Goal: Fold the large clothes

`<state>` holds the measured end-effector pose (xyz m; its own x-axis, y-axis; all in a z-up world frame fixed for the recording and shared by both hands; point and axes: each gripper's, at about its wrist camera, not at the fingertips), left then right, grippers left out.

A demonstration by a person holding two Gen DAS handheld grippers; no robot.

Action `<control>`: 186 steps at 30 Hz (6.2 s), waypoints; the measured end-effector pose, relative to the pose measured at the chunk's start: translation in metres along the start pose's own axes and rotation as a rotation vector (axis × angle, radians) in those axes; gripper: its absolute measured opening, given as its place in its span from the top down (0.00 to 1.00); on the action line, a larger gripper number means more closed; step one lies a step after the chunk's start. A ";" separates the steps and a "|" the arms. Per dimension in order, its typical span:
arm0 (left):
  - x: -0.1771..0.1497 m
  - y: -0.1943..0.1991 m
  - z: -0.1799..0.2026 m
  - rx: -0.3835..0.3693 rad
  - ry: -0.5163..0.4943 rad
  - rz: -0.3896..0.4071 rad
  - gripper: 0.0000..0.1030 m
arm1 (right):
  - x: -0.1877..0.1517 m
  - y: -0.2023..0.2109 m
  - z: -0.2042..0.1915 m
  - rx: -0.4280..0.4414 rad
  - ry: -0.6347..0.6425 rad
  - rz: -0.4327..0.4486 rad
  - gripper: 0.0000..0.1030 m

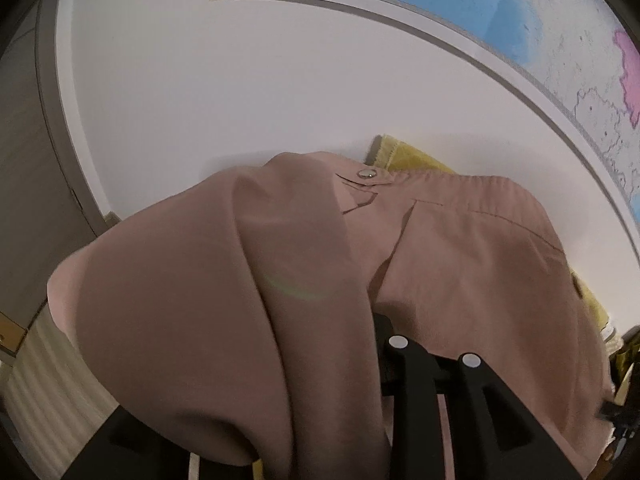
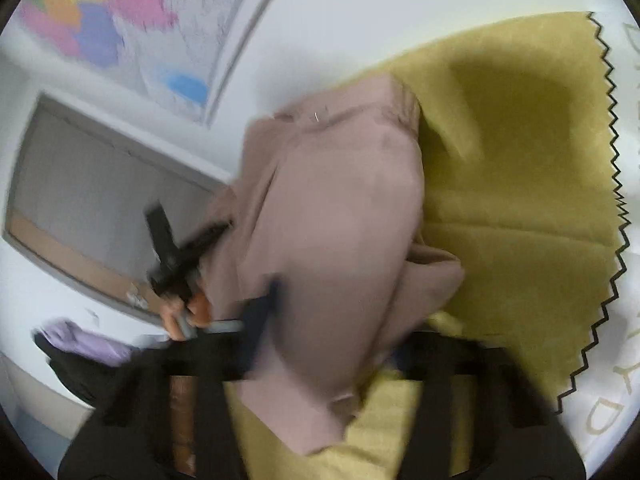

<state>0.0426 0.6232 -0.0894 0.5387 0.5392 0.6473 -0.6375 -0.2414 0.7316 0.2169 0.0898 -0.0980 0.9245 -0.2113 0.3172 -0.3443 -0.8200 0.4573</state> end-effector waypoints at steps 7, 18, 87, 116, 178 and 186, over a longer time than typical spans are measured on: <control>-0.004 0.027 0.011 -0.082 -0.008 0.052 0.76 | -0.012 0.029 -0.030 -0.017 0.121 0.077 0.95; -0.014 0.047 0.000 0.042 -0.068 0.019 0.47 | 0.006 0.007 -0.015 -0.179 0.078 0.039 0.66; -0.119 0.091 0.132 0.106 -0.270 0.056 0.07 | -0.077 -0.013 -0.079 -0.447 0.528 0.027 0.34; -0.176 0.164 0.161 0.040 -0.157 0.139 0.07 | -0.123 0.042 -0.104 -0.453 0.529 0.187 0.06; -0.225 0.225 0.179 0.197 -0.210 0.236 0.07 | -0.184 0.075 -0.118 -0.407 0.523 0.252 0.05; -0.227 0.227 0.177 0.200 -0.196 0.238 0.07 | -0.189 0.079 -0.121 -0.402 0.520 0.279 0.05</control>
<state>-0.1271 0.3032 -0.0328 0.4962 0.2885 0.8189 -0.6481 -0.5045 0.5705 -0.0048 0.1294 -0.0218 0.6299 -0.0214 0.7764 -0.6830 -0.4912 0.5406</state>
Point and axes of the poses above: each gripper's, at about its wrist camera, not at the fingertips, and y roughly against the way its jaws point, z to its right, x to its top, and after that the axes turned 4 degrees about -y, right-handed
